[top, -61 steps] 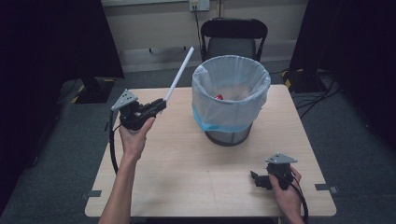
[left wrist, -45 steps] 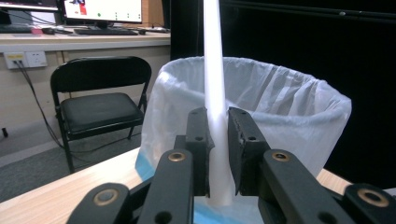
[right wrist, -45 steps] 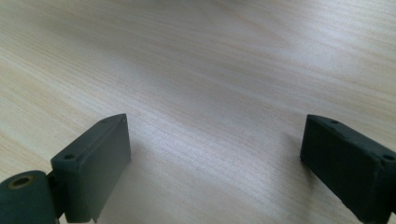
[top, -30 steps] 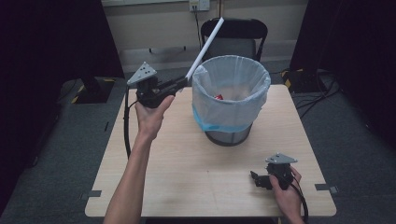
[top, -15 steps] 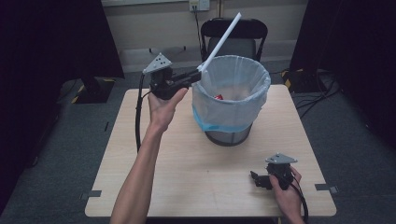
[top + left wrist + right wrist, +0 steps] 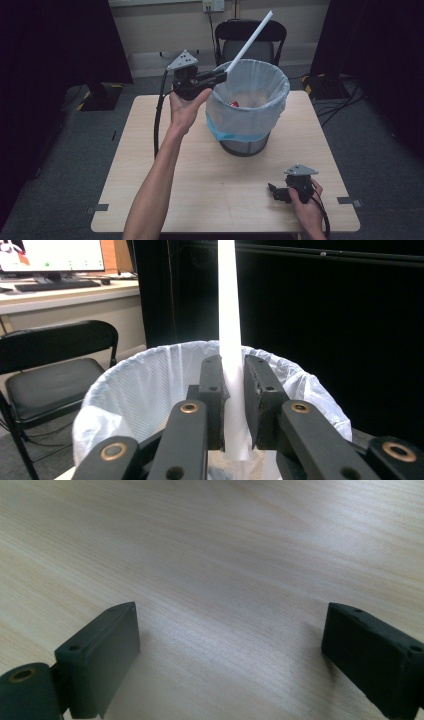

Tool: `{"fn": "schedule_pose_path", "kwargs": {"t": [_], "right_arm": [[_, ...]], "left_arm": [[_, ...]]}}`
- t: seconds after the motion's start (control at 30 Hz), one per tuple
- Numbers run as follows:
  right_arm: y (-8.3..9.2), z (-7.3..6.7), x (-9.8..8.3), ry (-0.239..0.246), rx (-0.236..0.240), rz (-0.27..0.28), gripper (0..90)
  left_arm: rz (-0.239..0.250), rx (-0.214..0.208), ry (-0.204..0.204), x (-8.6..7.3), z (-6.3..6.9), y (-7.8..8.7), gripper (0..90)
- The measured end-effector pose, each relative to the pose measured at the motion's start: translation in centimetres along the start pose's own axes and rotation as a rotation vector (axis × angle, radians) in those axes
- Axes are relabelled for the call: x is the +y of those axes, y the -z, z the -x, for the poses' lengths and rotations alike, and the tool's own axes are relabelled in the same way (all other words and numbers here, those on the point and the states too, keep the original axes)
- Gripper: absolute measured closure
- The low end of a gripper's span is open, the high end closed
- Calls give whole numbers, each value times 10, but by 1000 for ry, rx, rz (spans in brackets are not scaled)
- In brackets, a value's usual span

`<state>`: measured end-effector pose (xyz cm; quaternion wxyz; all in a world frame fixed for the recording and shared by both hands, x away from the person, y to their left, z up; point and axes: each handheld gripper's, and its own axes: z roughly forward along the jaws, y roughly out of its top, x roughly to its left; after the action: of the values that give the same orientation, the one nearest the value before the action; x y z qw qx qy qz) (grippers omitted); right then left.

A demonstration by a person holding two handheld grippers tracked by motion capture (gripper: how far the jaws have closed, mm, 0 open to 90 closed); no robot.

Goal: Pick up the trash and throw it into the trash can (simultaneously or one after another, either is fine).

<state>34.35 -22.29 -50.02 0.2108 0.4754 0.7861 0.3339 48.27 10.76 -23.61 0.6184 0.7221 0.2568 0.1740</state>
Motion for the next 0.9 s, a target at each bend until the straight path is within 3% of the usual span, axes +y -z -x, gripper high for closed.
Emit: {"fn": "schedule_pose_path", "kwargs": {"t": [0.23, 0.47, 0.6, 0.9], "right_arm": [[0, 0, 0, 0, 0, 0, 78], [0, 0, 0, 0, 0, 0, 78], [0, 0, 0, 0, 0, 0, 78], [0, 0, 0, 0, 0, 0, 78]], "left_arm": [[-3, -35, -5, 1, 3, -11, 798], [-22, -59, 20, -3, 0, -22, 794], [-23, -44, 38, -6, -1, -27, 613], [-31, -34, 39, -9, -3, -25, 329]]}}
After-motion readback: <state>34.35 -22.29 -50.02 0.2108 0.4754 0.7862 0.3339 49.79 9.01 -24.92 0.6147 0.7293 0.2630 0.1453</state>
